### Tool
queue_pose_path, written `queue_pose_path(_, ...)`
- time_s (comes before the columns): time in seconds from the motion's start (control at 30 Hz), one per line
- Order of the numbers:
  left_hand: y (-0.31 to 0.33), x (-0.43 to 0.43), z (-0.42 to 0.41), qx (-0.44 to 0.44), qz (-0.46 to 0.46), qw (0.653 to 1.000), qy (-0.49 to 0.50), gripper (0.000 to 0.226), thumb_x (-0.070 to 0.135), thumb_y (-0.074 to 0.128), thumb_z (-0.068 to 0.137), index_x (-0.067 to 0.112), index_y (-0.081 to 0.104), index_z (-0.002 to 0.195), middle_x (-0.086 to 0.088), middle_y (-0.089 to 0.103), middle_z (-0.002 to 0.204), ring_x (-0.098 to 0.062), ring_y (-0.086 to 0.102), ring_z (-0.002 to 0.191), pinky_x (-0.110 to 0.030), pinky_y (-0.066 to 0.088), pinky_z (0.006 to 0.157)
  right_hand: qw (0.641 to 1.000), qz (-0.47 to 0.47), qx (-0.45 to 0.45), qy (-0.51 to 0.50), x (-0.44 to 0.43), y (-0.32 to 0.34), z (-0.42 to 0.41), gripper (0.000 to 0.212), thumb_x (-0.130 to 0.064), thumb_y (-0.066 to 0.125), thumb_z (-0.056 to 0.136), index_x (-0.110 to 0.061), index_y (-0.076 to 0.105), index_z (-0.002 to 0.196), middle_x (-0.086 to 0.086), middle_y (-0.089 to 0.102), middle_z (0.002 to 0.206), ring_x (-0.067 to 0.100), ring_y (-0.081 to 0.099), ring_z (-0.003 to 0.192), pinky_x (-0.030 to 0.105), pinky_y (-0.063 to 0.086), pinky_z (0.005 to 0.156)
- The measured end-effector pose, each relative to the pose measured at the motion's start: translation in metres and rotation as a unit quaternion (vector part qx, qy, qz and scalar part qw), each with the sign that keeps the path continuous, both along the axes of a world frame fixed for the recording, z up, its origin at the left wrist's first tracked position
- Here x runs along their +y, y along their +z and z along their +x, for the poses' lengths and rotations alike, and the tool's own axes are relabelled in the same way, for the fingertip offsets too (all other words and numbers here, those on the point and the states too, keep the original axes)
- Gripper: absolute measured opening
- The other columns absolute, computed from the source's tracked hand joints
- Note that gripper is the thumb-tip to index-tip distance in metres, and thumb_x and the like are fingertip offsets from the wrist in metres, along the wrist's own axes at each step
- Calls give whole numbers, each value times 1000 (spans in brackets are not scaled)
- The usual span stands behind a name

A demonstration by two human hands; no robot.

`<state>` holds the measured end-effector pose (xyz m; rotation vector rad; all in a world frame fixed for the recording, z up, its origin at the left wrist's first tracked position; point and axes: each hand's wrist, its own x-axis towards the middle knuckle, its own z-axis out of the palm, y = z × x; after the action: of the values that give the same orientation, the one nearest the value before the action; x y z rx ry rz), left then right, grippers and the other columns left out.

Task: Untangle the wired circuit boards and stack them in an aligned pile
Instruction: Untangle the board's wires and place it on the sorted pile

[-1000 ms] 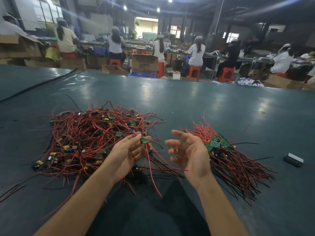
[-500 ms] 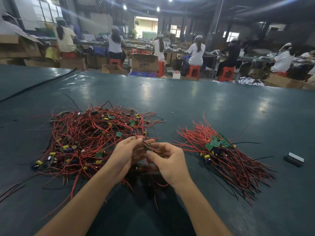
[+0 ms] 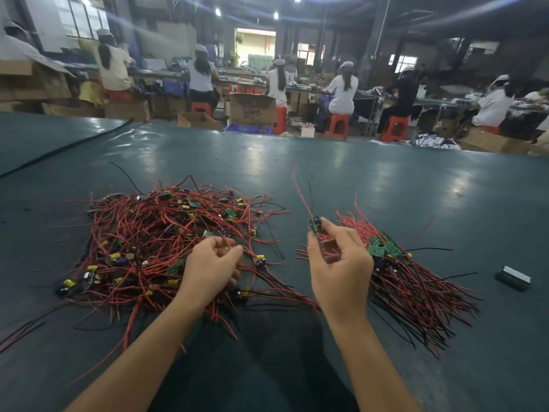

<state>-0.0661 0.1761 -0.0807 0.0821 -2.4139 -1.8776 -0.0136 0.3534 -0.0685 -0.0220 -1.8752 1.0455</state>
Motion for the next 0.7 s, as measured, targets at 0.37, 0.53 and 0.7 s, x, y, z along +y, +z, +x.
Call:
queue_pose_path(0.37,13,12,24,255,-113,957,-81,41,67,54,80,28,66,89,11,63,79,0,56,64,-12,42,60,973,211,92,15,-8,-2,7,22,-4,74,86,-6,75,108,1,73,102,23,65,85,29,52,78)
queue_pose_path(0.53,17,23,29,132,150,970,-136,31,51,58,85,28,73,70,0,64,56,-8,52,43,-18,42,41,955,267,116,52,-12,-5,5,22,-2,77,83,-7,77,105,-1,74,103,23,66,81,36,55,69)
queue_pose_path(0.7,18,20,23,46,258,964,-39,28,37,64,87,19,77,70,-2,70,65,-9,60,52,-18,45,43,963,263,40,28,-8,-6,5,22,-15,77,82,-10,76,104,2,70,99,24,64,86,41,53,74)
